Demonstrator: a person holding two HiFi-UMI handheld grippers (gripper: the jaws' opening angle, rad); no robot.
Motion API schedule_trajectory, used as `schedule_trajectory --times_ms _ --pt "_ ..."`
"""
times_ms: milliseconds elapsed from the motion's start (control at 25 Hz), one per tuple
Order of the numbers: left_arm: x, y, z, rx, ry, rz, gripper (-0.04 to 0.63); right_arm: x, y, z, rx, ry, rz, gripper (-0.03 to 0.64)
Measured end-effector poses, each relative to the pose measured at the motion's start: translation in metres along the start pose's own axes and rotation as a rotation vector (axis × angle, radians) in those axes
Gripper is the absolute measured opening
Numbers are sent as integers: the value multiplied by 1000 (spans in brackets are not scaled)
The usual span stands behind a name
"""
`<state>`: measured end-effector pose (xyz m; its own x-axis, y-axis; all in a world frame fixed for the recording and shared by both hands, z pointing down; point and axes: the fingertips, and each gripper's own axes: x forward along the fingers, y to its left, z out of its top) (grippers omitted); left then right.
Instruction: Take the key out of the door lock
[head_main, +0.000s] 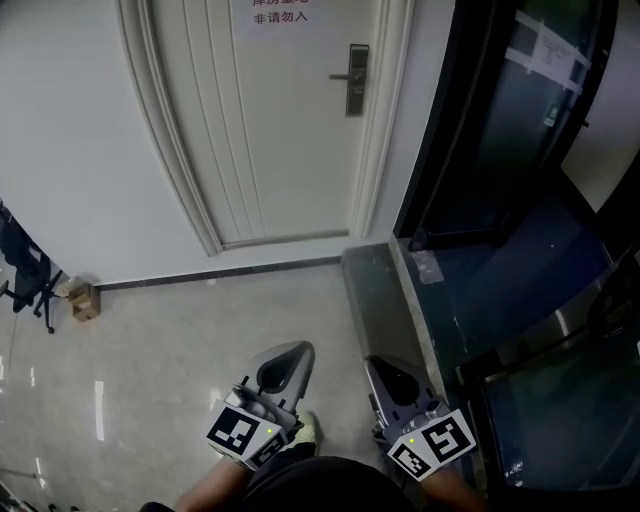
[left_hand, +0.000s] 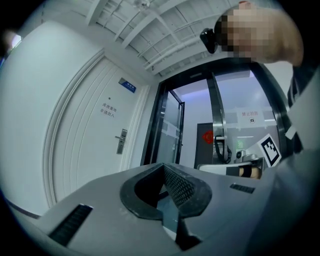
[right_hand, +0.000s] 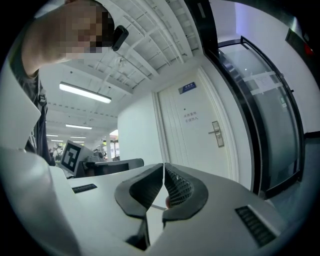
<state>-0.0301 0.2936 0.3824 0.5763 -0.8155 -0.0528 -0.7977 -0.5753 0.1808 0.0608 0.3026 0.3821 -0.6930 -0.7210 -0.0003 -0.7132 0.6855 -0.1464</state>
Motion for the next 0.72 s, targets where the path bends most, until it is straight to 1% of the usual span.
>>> schedule_trajectory --times_ms 200,280,360,720 --pt "31 54 9 -16 5 -29 5 61 -18 6 -16 -1 -31 16" --pt "40 71 9 -26 11 -42 5 81 -21 8 -22 4 -35 17" --pt "49 84 15 -32 0 -54 5 98 -22 10 -28 6 -36 17" --pt "90 114 15 -66 15 -96 5 146 -47 15 -44 12 -47 17"
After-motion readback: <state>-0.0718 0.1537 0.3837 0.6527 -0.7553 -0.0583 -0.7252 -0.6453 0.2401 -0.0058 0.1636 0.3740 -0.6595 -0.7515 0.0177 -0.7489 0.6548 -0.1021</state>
